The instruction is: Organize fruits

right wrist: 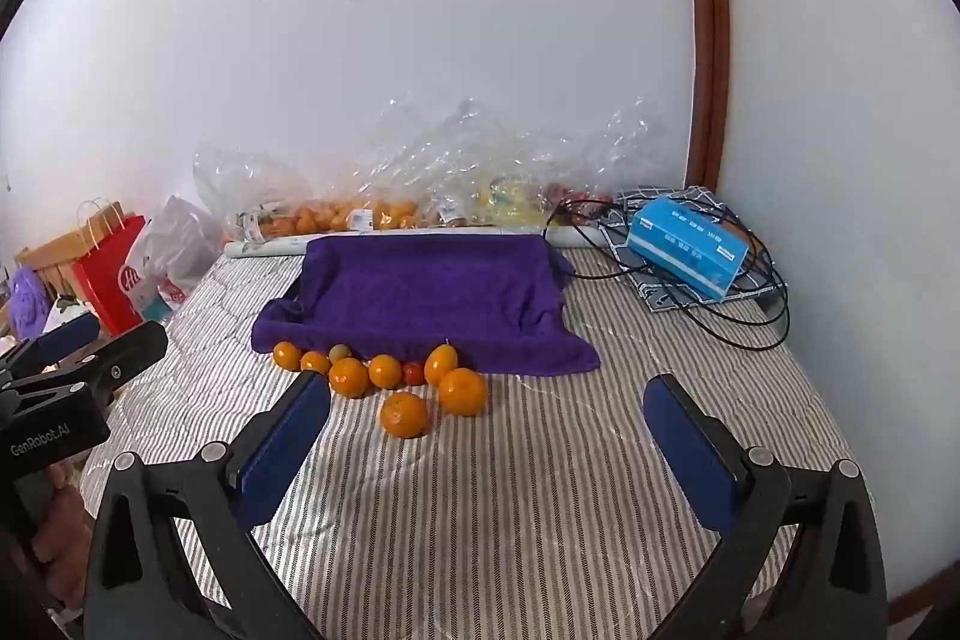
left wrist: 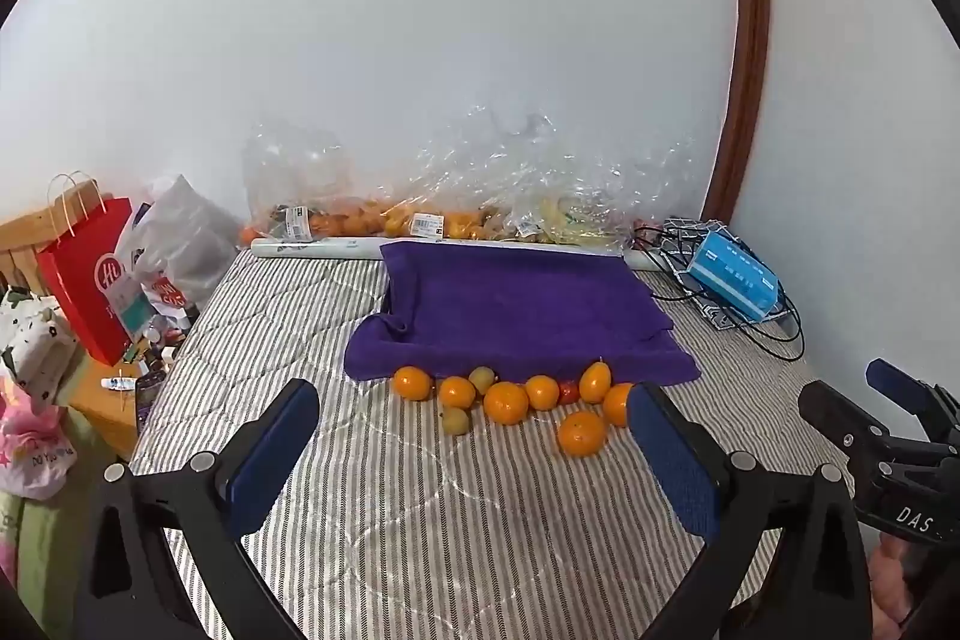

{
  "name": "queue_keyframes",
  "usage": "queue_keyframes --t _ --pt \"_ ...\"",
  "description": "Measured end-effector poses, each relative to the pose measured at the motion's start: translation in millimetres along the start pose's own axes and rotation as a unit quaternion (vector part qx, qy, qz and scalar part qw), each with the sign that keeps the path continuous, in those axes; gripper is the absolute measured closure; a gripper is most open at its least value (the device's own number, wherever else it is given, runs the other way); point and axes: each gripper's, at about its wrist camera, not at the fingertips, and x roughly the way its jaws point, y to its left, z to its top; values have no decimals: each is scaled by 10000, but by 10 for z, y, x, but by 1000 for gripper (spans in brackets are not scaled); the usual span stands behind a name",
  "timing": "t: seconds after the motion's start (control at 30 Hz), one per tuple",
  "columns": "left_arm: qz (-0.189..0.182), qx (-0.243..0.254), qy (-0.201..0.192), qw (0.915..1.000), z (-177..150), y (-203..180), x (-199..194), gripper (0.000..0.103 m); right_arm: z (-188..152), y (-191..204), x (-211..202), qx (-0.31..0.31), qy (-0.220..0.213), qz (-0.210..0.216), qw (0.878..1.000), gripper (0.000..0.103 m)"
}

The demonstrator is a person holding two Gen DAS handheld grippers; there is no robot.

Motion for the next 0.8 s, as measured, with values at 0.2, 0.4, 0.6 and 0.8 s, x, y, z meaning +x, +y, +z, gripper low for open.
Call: queue_keyframes --t 0.2,0.4,0.6,0.8 --pt "-6 -24 12 10000 -14 40 14 0 -23 60 1 -89 -24 -34 10000 0" --pt "-6 -22 -9 10000 -13 37 21 0 -9 66 22 -93 -24 0 10000 0" --pt "14 -18 -18 10000 -23 23 35 0 3 82 44 -88 -30 4 10000 0" --pt "-14 -88 -41 10000 -7 33 31 0 -9 137 18 -140 -90 -10 9999 0"
